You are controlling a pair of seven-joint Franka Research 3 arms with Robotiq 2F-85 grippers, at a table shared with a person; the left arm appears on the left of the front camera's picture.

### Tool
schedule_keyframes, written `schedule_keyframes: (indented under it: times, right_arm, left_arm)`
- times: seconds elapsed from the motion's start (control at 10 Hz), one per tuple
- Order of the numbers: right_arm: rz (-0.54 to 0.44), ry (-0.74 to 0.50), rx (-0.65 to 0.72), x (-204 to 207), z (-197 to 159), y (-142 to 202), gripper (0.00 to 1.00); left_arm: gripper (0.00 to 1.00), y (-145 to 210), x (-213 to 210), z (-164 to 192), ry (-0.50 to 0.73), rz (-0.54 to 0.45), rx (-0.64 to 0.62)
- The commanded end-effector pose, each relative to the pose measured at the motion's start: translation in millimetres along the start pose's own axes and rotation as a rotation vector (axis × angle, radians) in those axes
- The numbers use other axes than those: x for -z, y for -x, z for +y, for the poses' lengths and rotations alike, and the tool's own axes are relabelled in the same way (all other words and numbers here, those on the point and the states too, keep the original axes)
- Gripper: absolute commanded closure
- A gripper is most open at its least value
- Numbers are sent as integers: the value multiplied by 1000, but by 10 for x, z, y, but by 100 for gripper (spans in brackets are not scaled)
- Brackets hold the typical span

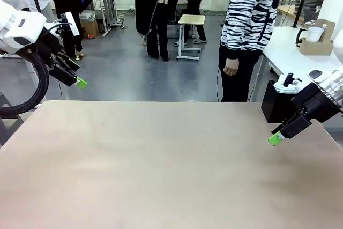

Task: Pour a drink into a cup and package it in a carrier.
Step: Insert the held 600 ml Paper Cup into the Cup Carrier.

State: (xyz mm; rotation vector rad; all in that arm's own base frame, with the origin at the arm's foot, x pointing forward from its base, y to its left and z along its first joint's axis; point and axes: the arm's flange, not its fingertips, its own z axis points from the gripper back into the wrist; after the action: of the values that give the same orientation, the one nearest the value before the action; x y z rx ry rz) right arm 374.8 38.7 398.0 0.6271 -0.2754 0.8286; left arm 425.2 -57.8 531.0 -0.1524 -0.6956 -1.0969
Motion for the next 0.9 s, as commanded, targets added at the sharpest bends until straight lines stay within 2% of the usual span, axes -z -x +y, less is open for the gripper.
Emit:
schedule_keyframes:
  times: [0.0,0.8]
  right_arm:
    - [-24,-14,-21,10,-16,26,0]
    - [-24,-14,-21,10,-16,26,0]
  left_arm:
    - [0,5,3,5,6,-6,0]
    - [0,5,3,5,6,-6,0]
